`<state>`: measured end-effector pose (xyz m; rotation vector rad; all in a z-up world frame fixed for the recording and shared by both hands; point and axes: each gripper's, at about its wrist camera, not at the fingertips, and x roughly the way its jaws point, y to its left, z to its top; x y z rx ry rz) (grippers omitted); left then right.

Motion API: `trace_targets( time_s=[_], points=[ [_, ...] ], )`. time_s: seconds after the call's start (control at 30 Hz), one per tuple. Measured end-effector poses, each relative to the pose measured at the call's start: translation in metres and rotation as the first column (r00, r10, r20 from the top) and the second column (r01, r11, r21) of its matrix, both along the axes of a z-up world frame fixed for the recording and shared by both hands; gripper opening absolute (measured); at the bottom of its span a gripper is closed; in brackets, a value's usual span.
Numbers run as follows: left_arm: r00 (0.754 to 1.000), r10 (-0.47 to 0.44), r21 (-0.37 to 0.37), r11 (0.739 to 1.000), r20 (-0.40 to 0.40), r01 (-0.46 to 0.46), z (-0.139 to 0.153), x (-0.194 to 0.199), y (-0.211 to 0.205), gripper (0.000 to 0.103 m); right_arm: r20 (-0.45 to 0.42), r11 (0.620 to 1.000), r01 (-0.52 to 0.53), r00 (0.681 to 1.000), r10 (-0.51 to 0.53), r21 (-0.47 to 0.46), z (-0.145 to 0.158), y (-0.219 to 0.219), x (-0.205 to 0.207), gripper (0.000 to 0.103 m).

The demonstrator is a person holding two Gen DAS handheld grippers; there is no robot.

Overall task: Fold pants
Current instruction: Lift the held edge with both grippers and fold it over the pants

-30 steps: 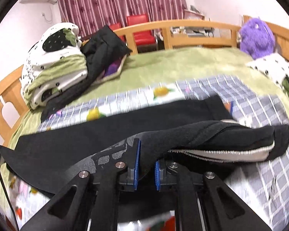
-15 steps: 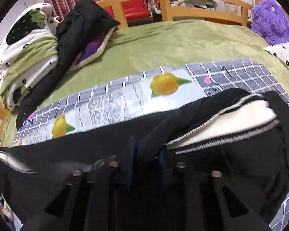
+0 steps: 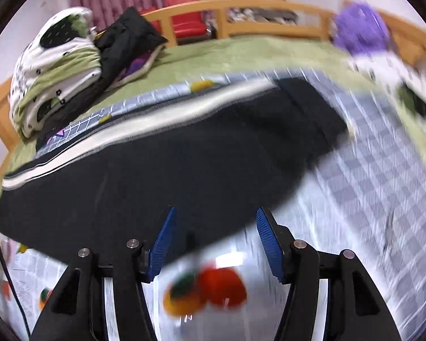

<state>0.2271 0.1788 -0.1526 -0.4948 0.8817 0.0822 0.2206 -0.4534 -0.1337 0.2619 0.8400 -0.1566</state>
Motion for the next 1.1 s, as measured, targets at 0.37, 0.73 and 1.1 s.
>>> trace_targets(
  time_s=[0.37, 0.73, 1.1],
  points=[
    [0.998, 0.058, -0.083, 0.995, 0.021, -0.057, -0.026, 0.037, 0.024, 0.062, -0.006, 0.956, 0.088, 0.996, -0.090, 0.279, -0.048, -0.037, 0.024, 0.059],
    [0.990, 0.133, -0.051, 0.990, 0.045, -0.131, -0.001, 0.056, 0.026, 0.011, -0.003, 0.954, 0.138, 0.990, -0.142, 0.265, -0.041, -0.048, 0.073, 0.010],
    [0.998, -0.041, 0.024, 0.999, 0.047, 0.040, 0.037, -0.063, -0.002, 0.012, 0.032, 0.978, 0.111, 0.992, -0.119, 0.178, 0.020, -0.070, -0.043, 0.006]
  ],
)
